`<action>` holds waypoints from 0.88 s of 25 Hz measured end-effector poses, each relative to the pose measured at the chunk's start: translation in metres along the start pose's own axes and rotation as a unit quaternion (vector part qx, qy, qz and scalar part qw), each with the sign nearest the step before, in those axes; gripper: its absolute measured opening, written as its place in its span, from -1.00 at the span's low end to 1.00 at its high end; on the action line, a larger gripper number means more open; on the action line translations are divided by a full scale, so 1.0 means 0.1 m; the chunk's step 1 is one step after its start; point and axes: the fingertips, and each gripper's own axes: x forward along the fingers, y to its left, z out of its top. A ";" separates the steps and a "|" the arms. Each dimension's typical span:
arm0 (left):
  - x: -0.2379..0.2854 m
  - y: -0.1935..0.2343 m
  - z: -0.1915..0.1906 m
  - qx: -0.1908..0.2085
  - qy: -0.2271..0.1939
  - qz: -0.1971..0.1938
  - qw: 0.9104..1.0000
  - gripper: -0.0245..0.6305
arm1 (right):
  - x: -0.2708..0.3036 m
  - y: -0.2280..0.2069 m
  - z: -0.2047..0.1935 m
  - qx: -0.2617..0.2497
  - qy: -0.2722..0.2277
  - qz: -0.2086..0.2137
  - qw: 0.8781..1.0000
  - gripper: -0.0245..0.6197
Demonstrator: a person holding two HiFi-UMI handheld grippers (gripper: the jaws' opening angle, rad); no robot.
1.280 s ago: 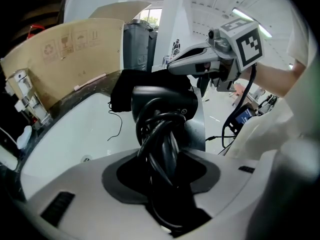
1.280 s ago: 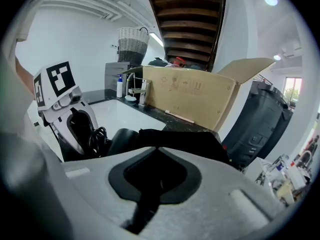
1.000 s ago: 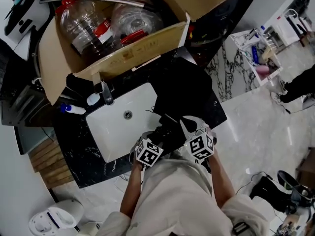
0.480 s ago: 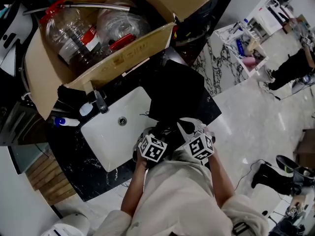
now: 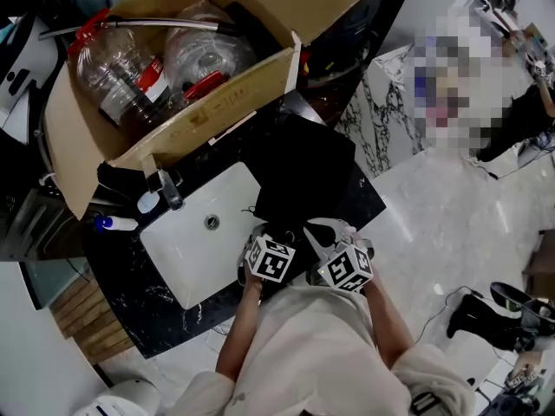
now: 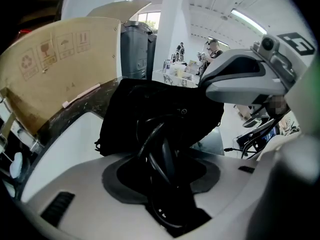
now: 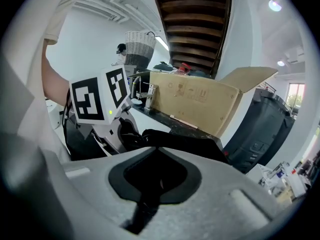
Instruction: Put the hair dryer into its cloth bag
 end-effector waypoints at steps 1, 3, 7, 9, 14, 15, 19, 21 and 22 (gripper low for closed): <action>0.02 -0.01 0.03 -0.004 -0.001 0.004 1.000 -0.35 | -0.01 0.00 -0.01 0.001 -0.004 0.007 1.000 -0.88; 0.06 -0.03 0.07 -0.012 -0.003 0.012 1.000 -0.35 | -0.04 -0.01 -0.03 0.003 -0.011 0.020 1.000 -0.88; 0.14 -0.06 0.14 -0.019 -0.009 0.026 0.999 -0.35 | -0.09 -0.05 -0.08 0.008 -0.022 0.039 0.999 -0.88; 0.18 -0.07 0.17 -0.018 -0.013 0.030 0.999 -0.35 | -0.10 -0.07 -0.12 0.007 -0.025 0.048 0.999 -0.88; 0.25 -0.09 0.17 -0.014 -0.019 0.036 0.999 -0.34 | -0.09 -0.06 -0.17 0.009 -0.030 0.063 0.998 -0.88; 0.26 -0.09 0.17 -0.013 -0.021 0.038 0.999 -0.34 | -0.09 -0.06 -0.18 0.010 -0.029 0.064 0.997 -0.88; 0.30 -0.09 0.18 -0.014 -0.030 0.038 0.999 -0.33 | -0.09 -0.06 -0.22 0.012 -0.027 0.066 0.997 -0.88; 0.31 -0.08 0.18 -0.014 -0.033 0.037 0.999 -0.32 | -0.08 -0.07 -0.22 0.012 -0.026 0.066 0.997 -0.88; 0.32 -0.08 0.18 -0.014 -0.034 0.036 0.999 -0.31 | -0.08 -0.07 -0.22 0.012 -0.026 0.065 0.998 -0.88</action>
